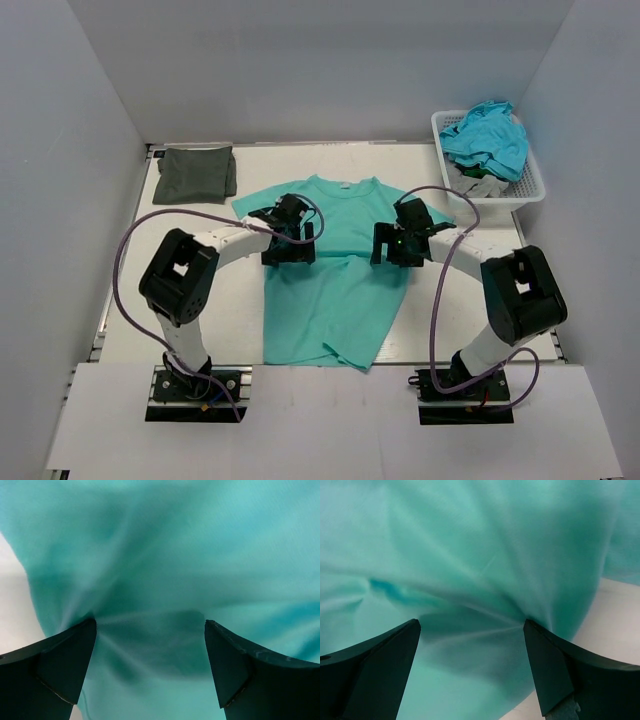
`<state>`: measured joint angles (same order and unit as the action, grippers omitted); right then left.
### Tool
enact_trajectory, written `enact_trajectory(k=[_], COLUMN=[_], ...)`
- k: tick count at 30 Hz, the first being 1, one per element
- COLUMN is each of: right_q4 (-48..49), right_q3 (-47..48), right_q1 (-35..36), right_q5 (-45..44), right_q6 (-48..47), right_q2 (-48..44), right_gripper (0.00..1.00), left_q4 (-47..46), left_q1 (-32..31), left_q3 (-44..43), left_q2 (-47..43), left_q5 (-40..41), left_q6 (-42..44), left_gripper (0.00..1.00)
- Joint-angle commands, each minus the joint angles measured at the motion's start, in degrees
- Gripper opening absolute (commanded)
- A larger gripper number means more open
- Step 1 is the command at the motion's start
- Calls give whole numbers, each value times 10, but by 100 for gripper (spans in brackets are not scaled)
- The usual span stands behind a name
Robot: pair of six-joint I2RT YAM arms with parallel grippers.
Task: Fold and stack the t-shirts
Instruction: Flatten out the tshirt
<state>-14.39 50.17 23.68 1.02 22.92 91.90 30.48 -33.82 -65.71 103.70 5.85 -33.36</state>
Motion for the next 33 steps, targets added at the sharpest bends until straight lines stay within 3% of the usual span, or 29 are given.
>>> enact_trajectory(k=[1,8,11,12,15,19,27,28,33], right_q4=[-45,-72,-64,-55,-46,-38,-16,-15,9], right_q3=[18,57,53,46,35,13,-66,-69,-110], right_q1=[-17,-36,-31,-27,-7,42,195,229,257], right_q5=[-59,-80,-45,14,77,170,200,189,166], right_q6=[-33,-86,-96,-103,-119,-113,-63,-54,-27], right_q2=[28,-7,-53,-65,-128,-174,-174,-162,-131], right_gripper=[90,90,90,90,90,90,90,90,90], left_q4=[21,35,74,83,83,62,-37,-62,-98], left_q1=[18,34,40,40,33,26,9,9,-3], left_q3=[-28,-140,-214,-223,-210,-95,198,238,294], left_q2=[34,92,103,98,39,-77,-290,-303,-308], left_q5=[83,88,88,80,20,-73,-187,-193,-202], left_q6=[59,164,181,181,162,82,-62,-78,-85], left_gripper=[100,100,100,100,100,100,100,100,100])
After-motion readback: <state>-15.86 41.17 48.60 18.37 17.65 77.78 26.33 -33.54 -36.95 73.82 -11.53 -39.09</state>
